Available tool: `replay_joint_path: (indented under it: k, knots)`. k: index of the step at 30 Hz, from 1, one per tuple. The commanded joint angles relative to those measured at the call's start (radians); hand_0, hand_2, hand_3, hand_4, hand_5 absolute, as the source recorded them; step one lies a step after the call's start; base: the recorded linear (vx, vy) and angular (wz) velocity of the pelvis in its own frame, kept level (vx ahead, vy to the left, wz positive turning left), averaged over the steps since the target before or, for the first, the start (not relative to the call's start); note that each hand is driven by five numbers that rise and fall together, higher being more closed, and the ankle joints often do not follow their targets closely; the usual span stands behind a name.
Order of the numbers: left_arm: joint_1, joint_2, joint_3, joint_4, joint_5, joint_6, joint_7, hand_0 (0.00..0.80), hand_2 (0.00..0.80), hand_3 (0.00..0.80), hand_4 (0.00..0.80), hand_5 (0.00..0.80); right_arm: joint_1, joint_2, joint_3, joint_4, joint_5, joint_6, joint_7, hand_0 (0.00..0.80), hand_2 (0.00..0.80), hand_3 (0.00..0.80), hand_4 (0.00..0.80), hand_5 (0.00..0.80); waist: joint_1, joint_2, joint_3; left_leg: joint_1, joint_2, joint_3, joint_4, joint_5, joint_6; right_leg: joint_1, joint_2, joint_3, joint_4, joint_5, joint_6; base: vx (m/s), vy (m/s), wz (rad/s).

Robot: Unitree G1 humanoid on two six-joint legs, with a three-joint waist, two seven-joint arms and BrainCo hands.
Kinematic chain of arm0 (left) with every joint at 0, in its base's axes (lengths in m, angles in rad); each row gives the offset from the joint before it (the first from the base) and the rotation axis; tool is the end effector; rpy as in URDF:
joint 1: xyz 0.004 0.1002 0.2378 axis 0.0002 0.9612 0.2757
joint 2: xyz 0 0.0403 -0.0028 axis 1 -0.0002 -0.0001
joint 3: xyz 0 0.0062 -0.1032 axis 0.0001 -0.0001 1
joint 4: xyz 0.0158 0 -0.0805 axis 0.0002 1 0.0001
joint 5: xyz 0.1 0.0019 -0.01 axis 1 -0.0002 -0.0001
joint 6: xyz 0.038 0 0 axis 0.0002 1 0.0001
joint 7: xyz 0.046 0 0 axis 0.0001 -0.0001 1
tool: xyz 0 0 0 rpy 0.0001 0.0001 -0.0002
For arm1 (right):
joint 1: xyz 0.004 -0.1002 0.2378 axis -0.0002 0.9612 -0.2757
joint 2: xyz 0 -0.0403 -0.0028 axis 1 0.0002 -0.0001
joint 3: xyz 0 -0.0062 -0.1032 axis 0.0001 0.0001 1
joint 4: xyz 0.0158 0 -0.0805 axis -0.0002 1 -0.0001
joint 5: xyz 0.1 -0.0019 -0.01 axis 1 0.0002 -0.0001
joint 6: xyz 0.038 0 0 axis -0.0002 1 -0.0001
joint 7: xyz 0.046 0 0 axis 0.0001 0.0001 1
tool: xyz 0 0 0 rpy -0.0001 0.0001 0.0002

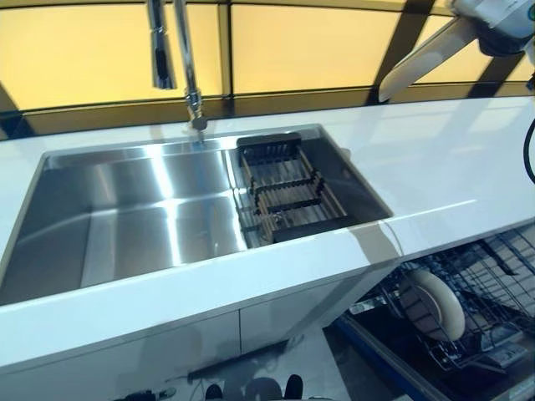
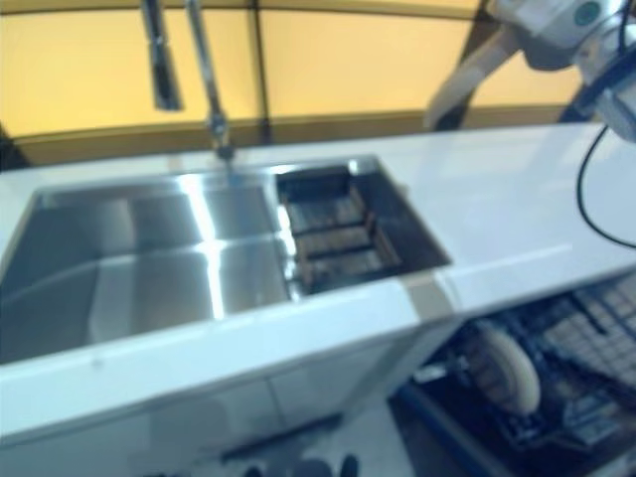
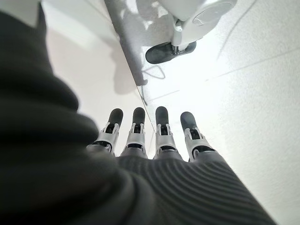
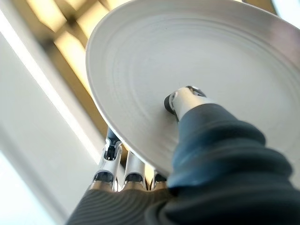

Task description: Take plates into dishwasher

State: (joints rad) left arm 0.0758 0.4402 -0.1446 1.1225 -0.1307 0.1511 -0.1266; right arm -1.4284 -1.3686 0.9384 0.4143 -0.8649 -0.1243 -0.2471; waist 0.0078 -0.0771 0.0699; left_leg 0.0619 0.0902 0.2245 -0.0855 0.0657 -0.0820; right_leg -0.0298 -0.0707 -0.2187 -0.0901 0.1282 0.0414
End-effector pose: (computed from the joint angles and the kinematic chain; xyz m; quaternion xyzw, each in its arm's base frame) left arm 0.0555 0.2898 -0.0940 0.1190 0.6263 0.0570 0.7683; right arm 0.2776 -0.2795 0.3591 -0.9014 -0.2537 -0.1587 0.3130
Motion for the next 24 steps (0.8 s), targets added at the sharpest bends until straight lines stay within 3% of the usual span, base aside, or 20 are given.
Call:
replay_joint_path:
  k: [1,17,24]
  knots:
    - [-0.029,0.035,-0.044,0.052,0.042,-0.032,-0.010,0.000,0.000,0.000,0.000,0.000,-0.146,-0.071,0.028,0.090,0.101,0.118,0.046,0.800,0.800,0.800,0.800,0.800,-0.008,-0.018,-0.012,0.045,0.011,0.027,-0.002,-0.041,-0.014,0.076,-0.036,0.008,0.003,-0.045,0.129,0.009,-0.016,-0.39]
    - [-0.057,0.020,-0.102,0.033,0.118,-0.059,-0.022,0.000,0.000,0.000,0.000,0.000,-0.042,-0.158,-0.020,0.301,0.447,0.187,0.331,0.800,0.800,0.800,0.800,0.800,-0.115,-0.010,-0.025,0.108,0.039,0.123,-0.002,-0.059,-0.020,0.045,-0.008,0.118,0.003,-0.030,0.120,0.017,-0.015,-0.25]
    - [-0.057,0.005,-0.108,0.025,0.148,-0.057,-0.020,0.000,0.000,0.000,0.000,0.000,0.137,-0.174,-0.185,0.341,0.546,0.256,0.424,0.800,0.800,0.800,0.800,0.800,-0.149,0.004,-0.016,0.120,0.041,0.140,-0.002,-0.068,-0.021,0.035,-0.004,0.141,0.003,-0.027,0.115,0.004,-0.015,-0.13]
